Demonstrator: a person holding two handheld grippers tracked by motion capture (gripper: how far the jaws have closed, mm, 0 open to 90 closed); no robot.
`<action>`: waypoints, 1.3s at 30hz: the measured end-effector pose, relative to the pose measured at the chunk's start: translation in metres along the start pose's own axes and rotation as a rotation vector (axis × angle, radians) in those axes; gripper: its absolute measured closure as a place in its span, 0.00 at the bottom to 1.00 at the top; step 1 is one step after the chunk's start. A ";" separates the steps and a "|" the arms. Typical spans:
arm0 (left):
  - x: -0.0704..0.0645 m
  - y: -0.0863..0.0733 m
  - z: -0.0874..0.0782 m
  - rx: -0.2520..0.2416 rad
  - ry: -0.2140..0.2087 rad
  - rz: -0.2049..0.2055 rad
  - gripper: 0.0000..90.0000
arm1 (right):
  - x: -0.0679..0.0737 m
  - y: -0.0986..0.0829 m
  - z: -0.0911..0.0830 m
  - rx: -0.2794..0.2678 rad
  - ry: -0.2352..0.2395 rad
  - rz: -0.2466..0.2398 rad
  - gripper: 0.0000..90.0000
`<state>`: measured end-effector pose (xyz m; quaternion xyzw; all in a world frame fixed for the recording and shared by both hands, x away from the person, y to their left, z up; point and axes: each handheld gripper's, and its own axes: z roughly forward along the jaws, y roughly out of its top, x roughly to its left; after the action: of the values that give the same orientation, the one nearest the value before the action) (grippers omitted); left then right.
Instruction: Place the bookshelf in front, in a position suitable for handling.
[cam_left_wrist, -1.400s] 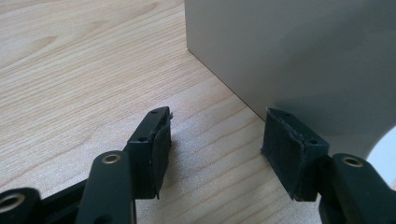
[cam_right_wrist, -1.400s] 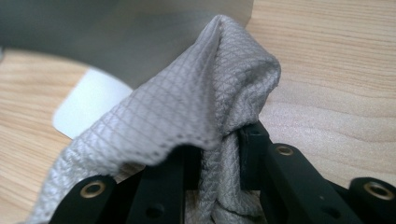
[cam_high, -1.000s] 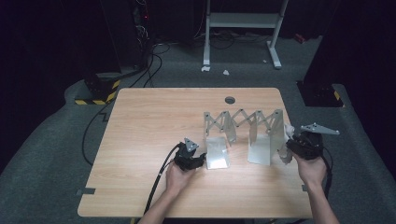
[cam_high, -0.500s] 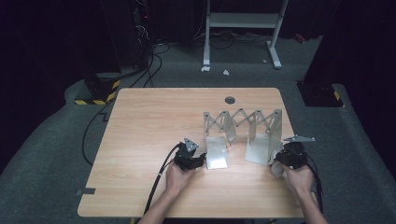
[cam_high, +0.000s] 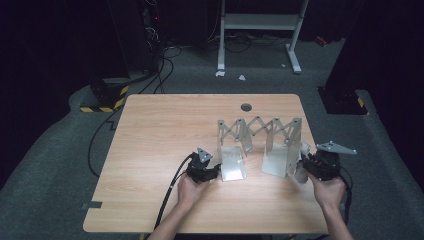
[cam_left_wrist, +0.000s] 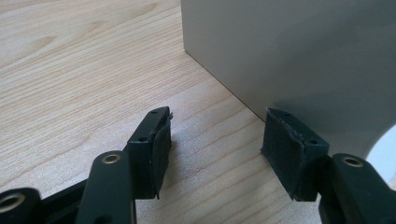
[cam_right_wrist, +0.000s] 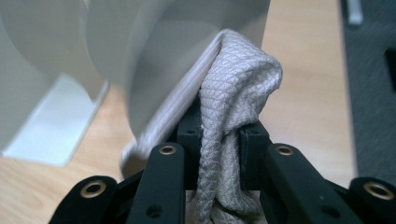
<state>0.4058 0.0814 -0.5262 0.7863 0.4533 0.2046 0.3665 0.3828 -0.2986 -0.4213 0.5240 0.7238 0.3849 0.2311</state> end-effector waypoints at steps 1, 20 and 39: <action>0.000 0.000 0.000 0.000 0.000 -0.001 0.47 | 0.000 0.006 -0.003 -0.012 -0.008 -0.006 0.84; 0.000 0.000 0.000 0.001 -0.002 0.002 0.47 | -0.030 0.051 0.038 0.033 -0.035 -0.030 0.84; 0.002 -0.001 -0.001 0.000 -0.011 -0.008 0.46 | -0.027 0.069 0.057 0.021 0.022 -0.046 0.85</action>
<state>0.4055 0.0839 -0.5260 0.7856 0.4546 0.1988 0.3698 0.4737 -0.2953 -0.4020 0.5053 0.7423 0.3776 0.2263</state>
